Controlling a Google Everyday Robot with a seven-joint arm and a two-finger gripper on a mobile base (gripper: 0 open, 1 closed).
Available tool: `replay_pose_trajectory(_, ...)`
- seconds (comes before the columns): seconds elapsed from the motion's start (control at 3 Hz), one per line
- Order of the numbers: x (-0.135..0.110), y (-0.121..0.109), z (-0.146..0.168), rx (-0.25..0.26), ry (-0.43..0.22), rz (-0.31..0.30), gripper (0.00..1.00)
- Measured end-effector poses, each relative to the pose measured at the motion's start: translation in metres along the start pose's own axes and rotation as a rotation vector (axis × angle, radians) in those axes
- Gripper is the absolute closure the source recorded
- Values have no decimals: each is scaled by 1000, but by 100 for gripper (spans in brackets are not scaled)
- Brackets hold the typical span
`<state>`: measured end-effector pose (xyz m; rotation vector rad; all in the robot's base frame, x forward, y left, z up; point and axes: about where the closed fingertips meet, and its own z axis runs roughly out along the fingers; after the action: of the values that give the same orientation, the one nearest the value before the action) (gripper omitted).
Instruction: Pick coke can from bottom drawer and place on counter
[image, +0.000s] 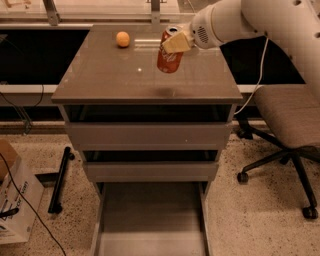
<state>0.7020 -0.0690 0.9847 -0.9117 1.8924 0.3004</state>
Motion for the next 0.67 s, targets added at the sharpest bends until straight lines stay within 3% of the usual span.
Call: replay_pose_trajectory(0.67,17,-46,50,33,25,26,63)
